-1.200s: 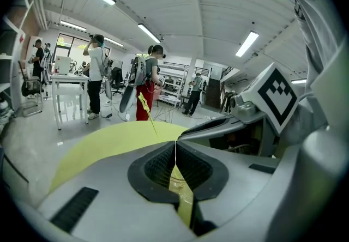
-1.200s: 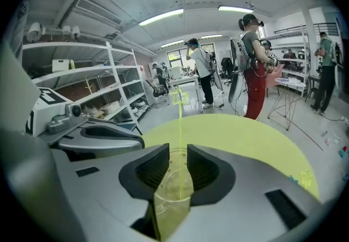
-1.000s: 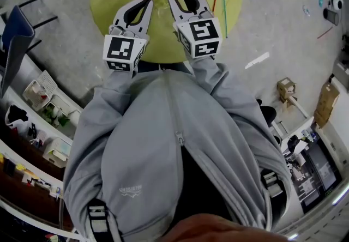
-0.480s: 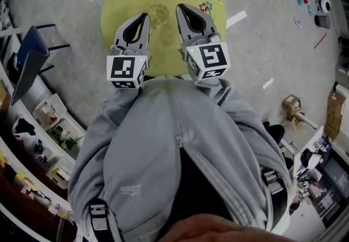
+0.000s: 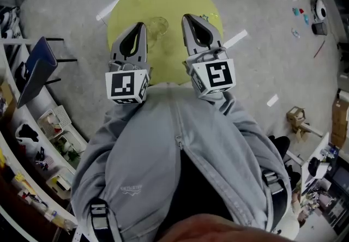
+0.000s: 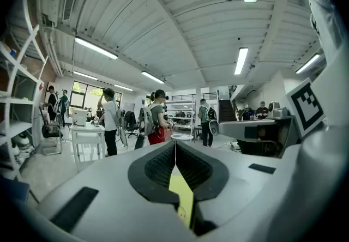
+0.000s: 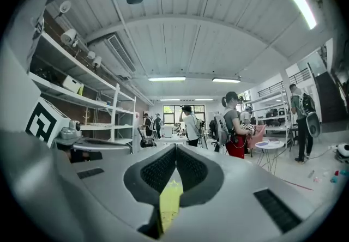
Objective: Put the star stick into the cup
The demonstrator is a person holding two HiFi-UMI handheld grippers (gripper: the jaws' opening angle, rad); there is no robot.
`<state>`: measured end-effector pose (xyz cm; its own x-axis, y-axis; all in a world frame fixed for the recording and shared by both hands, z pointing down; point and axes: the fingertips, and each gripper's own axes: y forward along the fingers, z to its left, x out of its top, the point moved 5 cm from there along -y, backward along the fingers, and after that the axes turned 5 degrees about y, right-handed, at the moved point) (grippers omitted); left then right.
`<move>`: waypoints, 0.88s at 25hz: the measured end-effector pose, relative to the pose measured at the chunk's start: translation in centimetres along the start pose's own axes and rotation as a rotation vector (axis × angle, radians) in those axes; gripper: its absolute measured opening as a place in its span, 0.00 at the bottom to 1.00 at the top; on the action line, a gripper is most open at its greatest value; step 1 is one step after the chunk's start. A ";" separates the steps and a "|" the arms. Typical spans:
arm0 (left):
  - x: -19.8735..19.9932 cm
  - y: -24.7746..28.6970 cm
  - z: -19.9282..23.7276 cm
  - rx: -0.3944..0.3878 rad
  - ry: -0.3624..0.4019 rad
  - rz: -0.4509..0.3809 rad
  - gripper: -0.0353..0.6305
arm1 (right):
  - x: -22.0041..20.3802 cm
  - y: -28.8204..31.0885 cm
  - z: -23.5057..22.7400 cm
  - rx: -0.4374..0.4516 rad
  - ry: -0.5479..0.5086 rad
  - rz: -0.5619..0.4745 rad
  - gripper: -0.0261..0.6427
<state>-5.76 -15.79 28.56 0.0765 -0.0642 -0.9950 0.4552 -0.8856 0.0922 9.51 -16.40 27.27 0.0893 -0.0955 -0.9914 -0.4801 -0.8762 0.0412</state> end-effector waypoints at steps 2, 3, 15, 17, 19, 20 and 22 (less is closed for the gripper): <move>0.3 -0.8 -0.1 0.011 0.010 -0.016 0.08 | 0.5 -0.7 0.5 -0.007 -0.024 -0.006 0.09; 0.4 -1.1 -0.3 0.012 0.014 -0.020 0.08 | 0.7 -1.0 0.8 -0.013 -0.037 -0.006 0.09; -0.2 -2.8 -1.8 -0.007 0.027 0.000 0.08 | -1.1 -2.7 2.3 -0.001 -0.038 0.017 0.09; -0.3 -2.9 -1.9 -0.014 0.027 0.004 0.08 | -1.2 -2.8 2.6 0.003 -0.042 0.016 0.09; -0.4 -2.9 -2.2 -0.027 0.020 -0.001 0.08 | -1.3 -3.0 2.7 0.005 -0.037 0.027 0.09; -0.4 -2.9 -2.3 -0.034 0.016 -0.001 0.08 | -1.3 -3.0 2.7 0.006 -0.038 0.031 0.09; -0.6 -2.8 -2.6 -0.046 0.014 0.006 0.08 | -1.4 -3.1 2.8 0.009 -0.042 0.040 0.09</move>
<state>-4.76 -12.03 29.00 0.0917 -0.0630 -0.9938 0.4948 -0.8632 0.1004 8.46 -12.22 28.22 0.0329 -0.1105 -0.9933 -0.4902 -0.8679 0.0803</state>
